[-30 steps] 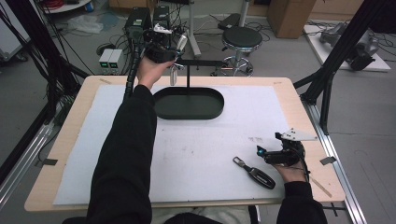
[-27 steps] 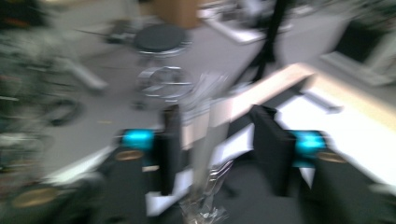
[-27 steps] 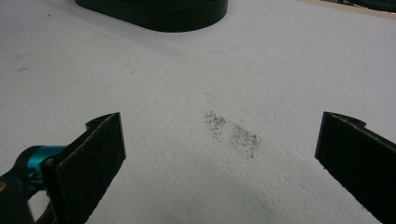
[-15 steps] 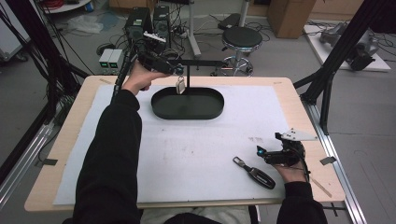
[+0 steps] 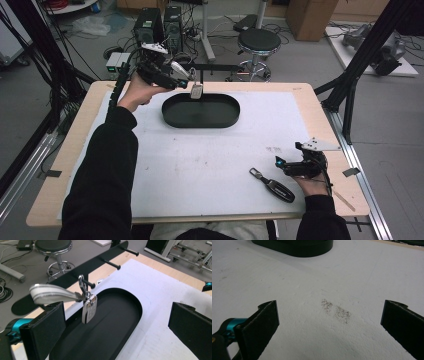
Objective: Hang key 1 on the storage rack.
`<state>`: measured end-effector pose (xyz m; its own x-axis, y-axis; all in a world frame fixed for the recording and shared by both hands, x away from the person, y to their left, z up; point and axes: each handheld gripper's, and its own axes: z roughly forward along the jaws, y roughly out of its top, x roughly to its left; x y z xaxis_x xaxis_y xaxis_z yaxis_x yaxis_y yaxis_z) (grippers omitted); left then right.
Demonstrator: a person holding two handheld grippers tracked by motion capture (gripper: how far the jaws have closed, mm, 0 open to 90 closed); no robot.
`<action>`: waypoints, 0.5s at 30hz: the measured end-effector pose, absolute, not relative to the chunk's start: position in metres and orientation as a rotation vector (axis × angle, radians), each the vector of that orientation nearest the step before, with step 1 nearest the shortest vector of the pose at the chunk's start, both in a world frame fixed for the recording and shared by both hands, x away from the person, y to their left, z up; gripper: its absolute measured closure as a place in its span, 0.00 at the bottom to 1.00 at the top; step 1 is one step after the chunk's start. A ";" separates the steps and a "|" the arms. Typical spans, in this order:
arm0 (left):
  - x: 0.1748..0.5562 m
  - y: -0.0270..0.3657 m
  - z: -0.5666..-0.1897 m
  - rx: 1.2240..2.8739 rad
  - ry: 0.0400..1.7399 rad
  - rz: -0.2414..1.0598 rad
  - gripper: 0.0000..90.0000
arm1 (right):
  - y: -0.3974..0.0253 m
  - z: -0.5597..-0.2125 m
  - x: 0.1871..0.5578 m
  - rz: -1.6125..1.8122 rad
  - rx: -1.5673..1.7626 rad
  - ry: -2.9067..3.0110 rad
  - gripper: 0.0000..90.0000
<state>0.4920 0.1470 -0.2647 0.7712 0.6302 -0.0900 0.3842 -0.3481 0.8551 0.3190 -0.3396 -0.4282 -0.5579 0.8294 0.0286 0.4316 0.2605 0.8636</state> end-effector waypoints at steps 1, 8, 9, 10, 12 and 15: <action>0.490 0.149 -0.265 1.981 0.763 0.318 0.02 | -0.339 -0.428 0.319 1.230 1.142 2.105 0.01; 0.477 0.164 -0.269 1.960 0.770 0.378 0.02 | -0.339 -0.428 0.320 1.228 1.141 2.108 0.01; 0.476 0.166 -0.269 1.955 0.775 0.379 0.02 | -0.339 -0.429 0.320 1.226 1.141 2.107 0.01; 0.474 0.168 -0.270 1.956 0.779 0.379 0.02 | -0.339 -0.429 0.320 1.226 1.144 2.107 0.01; 0.470 0.172 -0.273 1.953 0.783 0.382 0.02 | -0.340 -0.429 0.319 1.225 1.145 2.108 0.01; 0.462 0.177 -0.279 1.940 0.768 0.384 0.02 | -0.339 -0.429 0.320 1.226 1.143 2.108 0.01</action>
